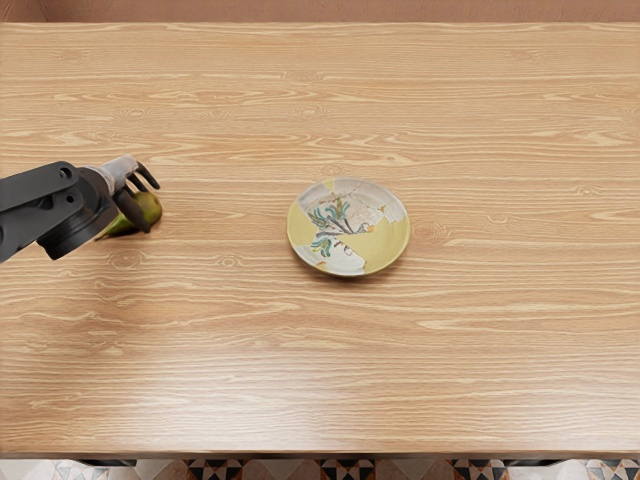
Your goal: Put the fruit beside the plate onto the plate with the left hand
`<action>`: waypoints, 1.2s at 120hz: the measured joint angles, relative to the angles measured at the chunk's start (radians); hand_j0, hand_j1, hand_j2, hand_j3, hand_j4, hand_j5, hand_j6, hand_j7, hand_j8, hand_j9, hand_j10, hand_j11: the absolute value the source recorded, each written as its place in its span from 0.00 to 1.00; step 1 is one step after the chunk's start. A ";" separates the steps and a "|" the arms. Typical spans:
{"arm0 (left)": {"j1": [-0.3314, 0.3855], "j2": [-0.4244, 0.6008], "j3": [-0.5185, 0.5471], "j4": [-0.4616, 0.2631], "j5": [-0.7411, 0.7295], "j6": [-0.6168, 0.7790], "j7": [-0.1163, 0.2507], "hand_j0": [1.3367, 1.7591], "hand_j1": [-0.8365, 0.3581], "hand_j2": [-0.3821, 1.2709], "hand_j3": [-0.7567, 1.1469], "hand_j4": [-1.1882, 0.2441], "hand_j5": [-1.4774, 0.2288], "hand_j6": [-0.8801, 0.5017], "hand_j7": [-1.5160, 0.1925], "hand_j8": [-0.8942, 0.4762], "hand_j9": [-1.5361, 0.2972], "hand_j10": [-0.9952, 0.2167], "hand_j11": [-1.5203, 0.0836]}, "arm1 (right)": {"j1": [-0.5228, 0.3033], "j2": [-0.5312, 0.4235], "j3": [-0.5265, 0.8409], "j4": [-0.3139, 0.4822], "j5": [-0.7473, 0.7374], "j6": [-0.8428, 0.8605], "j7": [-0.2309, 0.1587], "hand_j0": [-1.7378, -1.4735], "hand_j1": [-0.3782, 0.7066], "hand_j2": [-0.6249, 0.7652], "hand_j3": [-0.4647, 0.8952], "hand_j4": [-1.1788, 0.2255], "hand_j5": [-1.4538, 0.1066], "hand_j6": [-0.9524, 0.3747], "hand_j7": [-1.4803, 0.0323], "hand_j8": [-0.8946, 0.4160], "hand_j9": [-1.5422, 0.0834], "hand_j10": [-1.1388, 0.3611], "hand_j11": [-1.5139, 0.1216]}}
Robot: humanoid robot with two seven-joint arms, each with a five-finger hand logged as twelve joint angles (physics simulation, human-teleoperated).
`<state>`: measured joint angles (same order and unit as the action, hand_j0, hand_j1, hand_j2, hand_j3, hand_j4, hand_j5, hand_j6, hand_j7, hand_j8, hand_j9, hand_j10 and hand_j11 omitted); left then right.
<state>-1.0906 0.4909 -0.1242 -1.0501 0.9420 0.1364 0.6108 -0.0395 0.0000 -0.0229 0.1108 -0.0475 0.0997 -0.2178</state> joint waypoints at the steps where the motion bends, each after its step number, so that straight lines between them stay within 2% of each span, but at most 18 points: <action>1: 0.000 0.000 0.000 0.000 0.000 0.000 0.000 0.76 0.54 0.30 0.40 0.50 0.51 0.30 0.53 0.31 0.51 0.44 0.57 | 0.000 0.000 0.000 0.000 0.000 0.000 0.000 0.30 0.03 0.45 0.34 0.84 0.93 0.72 0.98 0.68 0.95 0.76 0.93; 13: 0.000 0.000 0.000 0.000 -0.002 0.000 0.000 0.76 0.52 0.30 0.40 0.49 0.49 0.28 0.51 0.30 0.49 0.42 0.55 | 0.000 0.000 0.001 0.000 0.000 0.000 0.000 0.30 0.03 0.45 0.34 0.84 0.93 0.72 0.98 0.68 0.95 0.76 0.93; 36: -0.003 0.001 0.000 -0.001 -0.005 0.000 0.000 0.76 0.49 0.36 0.40 0.46 0.46 0.28 0.48 0.29 0.46 0.38 0.52 | 0.000 0.000 0.001 0.000 0.000 0.000 0.000 0.30 0.03 0.45 0.34 0.84 0.93 0.72 0.98 0.68 0.95 0.76 0.93; 75: 0.000 0.007 -0.002 -0.003 -0.007 -0.005 0.000 0.76 0.48 0.41 0.40 0.42 0.40 0.30 0.43 0.31 0.41 0.33 0.46 | 0.001 0.000 0.001 0.000 0.000 0.000 0.000 0.30 0.03 0.45 0.34 0.84 0.93 0.72 0.98 0.68 0.95 0.76 0.93; 109: -0.011 0.011 -0.008 -0.013 -0.012 -0.010 0.000 0.76 0.48 0.49 0.40 0.38 0.36 0.28 0.39 0.29 0.37 0.29 0.41 | 0.000 0.000 0.001 0.000 0.000 0.000 0.000 0.30 0.03 0.45 0.34 0.84 0.93 0.72 0.98 0.68 0.95 0.76 0.93; 119: -0.033 0.013 -0.012 -0.023 -0.022 -0.013 0.001 0.76 0.47 0.53 0.40 0.38 0.35 0.27 0.38 0.29 0.37 0.28 0.41 | 0.001 0.000 0.001 0.000 0.000 0.000 0.000 0.30 0.03 0.45 0.34 0.84 0.93 0.72 0.98 0.68 0.95 0.76 0.93; 144: -0.099 0.035 -0.015 -0.077 -0.067 -0.020 0.001 0.76 0.46 0.58 0.40 0.37 0.34 0.26 0.37 0.27 0.36 0.27 0.41 | 0.000 0.000 0.001 0.000 0.000 0.000 0.000 0.30 0.03 0.45 0.34 0.84 0.93 0.72 0.98 0.68 0.95 0.76 0.93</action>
<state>-1.1894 0.5262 -0.1392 -1.1266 0.8746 0.1167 0.6118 -0.0391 0.0000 -0.0215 0.1105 -0.0475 0.0997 -0.2183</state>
